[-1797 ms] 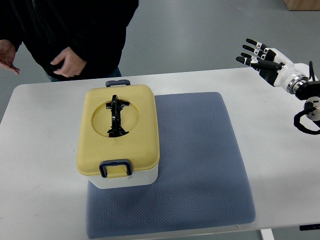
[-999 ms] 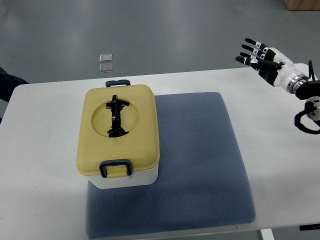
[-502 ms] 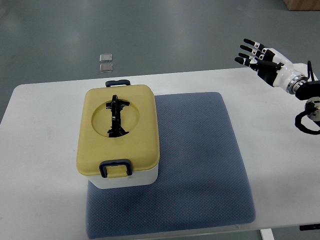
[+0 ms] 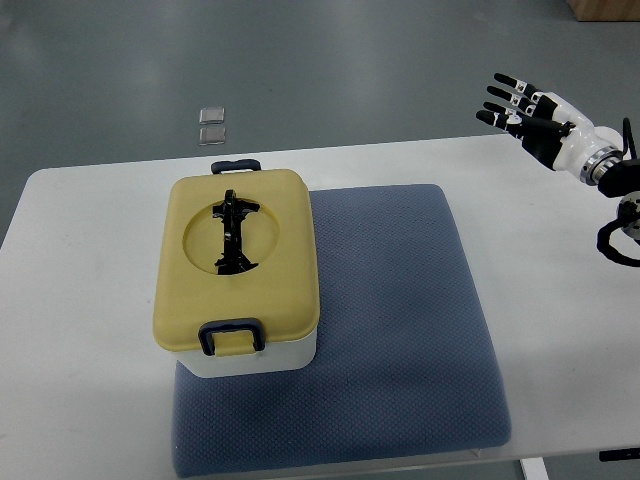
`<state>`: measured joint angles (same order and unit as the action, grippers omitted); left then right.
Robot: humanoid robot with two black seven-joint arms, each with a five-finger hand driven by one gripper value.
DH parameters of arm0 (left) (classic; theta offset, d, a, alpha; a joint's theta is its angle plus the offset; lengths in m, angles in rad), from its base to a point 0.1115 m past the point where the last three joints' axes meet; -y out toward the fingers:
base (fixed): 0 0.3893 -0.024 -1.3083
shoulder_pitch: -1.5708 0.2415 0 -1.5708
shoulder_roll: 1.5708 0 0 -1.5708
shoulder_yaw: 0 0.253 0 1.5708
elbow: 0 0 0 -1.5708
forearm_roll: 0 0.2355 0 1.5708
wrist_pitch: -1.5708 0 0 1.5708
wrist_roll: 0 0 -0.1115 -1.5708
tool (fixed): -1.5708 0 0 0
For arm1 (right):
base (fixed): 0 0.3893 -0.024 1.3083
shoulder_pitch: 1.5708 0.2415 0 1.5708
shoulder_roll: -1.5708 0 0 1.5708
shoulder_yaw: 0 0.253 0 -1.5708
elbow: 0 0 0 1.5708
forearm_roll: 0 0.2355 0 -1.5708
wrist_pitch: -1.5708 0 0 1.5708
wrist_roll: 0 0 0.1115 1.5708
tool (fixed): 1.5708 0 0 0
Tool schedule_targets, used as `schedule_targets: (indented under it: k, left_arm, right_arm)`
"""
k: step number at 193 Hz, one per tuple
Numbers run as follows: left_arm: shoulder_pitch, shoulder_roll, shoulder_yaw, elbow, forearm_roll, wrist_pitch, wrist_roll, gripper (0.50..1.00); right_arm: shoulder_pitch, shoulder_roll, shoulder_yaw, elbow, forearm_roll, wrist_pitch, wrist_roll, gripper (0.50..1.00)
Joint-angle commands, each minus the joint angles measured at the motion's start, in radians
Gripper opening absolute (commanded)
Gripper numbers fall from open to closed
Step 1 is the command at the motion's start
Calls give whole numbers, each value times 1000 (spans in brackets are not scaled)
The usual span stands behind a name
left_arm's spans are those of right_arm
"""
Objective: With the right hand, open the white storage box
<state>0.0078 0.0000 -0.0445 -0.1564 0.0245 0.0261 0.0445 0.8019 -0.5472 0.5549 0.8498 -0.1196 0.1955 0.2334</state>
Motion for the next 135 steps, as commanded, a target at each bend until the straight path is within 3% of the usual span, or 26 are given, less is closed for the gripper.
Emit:
schedule_targets:
  k: [1, 27, 67, 135]
  left_arm:
    - [0, 0, 0, 0, 0, -2, 0, 1000]
    - [0, 0, 0, 0, 0, 0, 0, 1000]
    - [0, 0, 0, 0, 0, 0, 0, 1000]
    - [0, 0, 0, 0, 0, 0, 0, 1000]
  right_arm:
    - [-1, 3, 13, 1, 0, 1, 24, 932]
    - [-1, 4, 11, 0, 0, 2, 63, 930]
    - [2, 1, 11, 0, 0, 4, 64, 930]
    - [11, -11, 11, -18, -5, 91, 93, 930]
